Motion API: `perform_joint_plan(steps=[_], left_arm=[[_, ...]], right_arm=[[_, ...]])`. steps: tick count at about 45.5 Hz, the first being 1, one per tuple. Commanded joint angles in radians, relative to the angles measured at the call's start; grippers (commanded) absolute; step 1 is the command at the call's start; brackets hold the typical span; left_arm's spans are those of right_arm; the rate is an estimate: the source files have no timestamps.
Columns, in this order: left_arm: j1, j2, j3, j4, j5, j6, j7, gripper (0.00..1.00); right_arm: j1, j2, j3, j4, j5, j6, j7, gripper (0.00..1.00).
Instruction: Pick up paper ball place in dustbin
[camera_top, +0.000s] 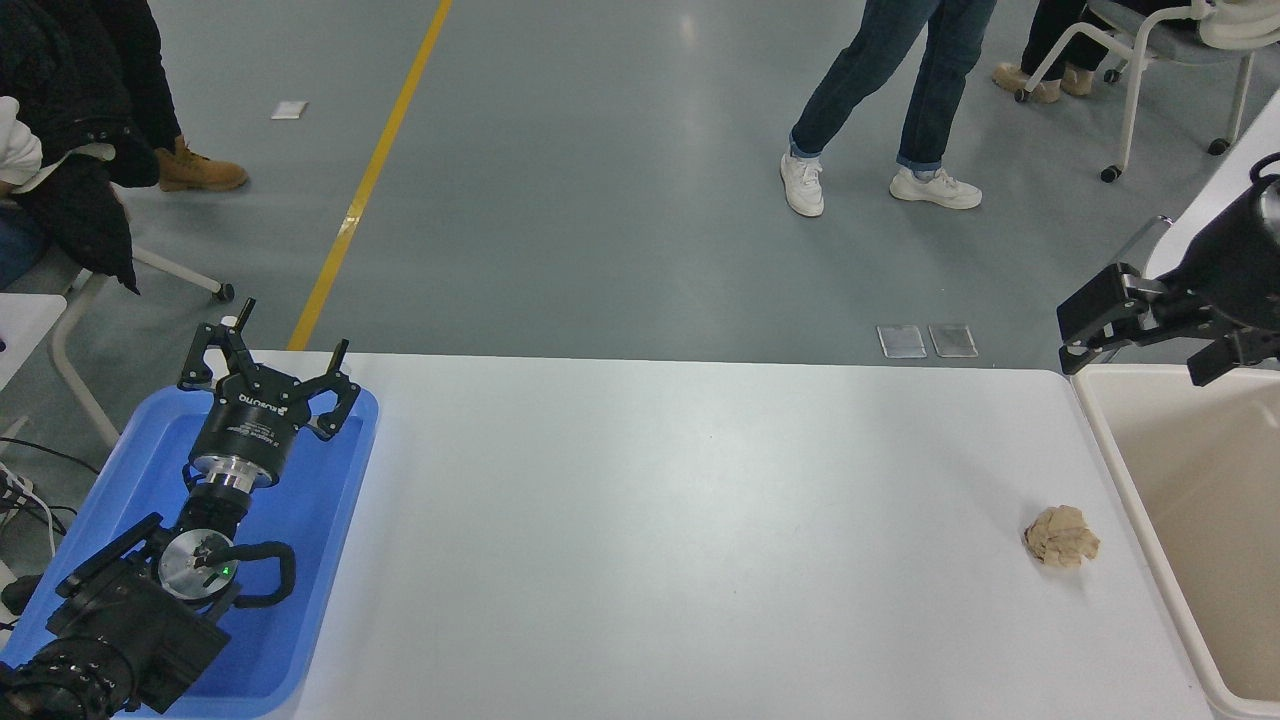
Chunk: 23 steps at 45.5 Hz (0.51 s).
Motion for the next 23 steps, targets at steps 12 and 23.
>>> perform_joint_plan(steps=[12, 23], left_arm=[[0.000, 0.000, 0.000, 0.000, -0.001, 0.000, 0.000, 1.00], [0.000, 0.000, -0.001, 0.000, 0.001, 0.000, 0.000, 1.00]], right_arm=[[-0.027, 0.001, 0.007, -0.012, -0.001, 0.000, 0.000, 1.00], [-0.050, -0.011, 0.013, -0.029, -0.002, 0.000, 0.002, 1.00]])
